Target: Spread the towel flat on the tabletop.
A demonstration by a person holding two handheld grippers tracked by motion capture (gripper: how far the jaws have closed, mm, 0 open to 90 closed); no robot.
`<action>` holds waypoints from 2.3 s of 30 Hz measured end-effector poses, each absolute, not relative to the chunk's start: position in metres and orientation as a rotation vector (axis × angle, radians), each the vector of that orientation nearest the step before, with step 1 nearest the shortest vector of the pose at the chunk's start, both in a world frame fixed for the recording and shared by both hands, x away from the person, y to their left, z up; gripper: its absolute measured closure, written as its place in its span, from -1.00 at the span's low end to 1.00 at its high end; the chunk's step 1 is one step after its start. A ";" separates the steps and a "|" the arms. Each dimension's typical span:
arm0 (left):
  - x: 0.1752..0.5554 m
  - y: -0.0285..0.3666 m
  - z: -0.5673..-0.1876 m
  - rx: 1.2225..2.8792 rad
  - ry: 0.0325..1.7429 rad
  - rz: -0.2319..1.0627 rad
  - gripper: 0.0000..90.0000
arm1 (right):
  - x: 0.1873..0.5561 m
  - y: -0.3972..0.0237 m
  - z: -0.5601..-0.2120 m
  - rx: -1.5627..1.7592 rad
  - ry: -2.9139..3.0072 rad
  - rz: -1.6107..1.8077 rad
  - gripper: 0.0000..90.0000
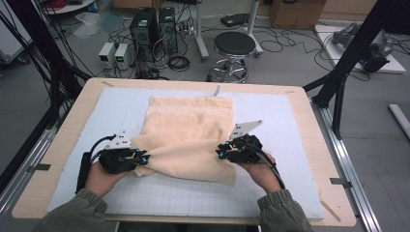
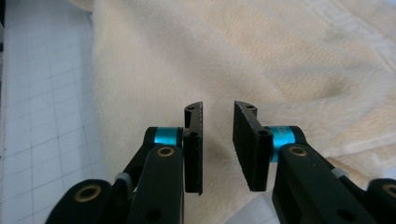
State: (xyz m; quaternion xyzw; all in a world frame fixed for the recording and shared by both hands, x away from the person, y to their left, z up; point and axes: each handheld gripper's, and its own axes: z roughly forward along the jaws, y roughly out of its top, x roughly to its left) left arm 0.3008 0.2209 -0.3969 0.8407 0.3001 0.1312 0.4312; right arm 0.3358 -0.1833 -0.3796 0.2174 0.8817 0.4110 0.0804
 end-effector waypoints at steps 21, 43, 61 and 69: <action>0.302 0.211 -0.409 2.179 0.693 0.248 0.86 | 0.323 -0.170 -0.427 0.526 2.825 1.123 0.91; 0.246 0.218 -0.381 2.108 0.588 0.313 0.32 | 0.260 -0.193 -0.369 0.403 2.624 1.242 0.32; 0.295 0.204 -0.433 2.247 0.739 0.223 0.85 | 0.315 -0.182 -0.437 0.565 2.752 1.142 0.84; 0.274 0.207 -0.423 2.225 0.706 0.222 0.90 | 0.294 -0.184 -0.426 0.526 2.780 1.208 0.87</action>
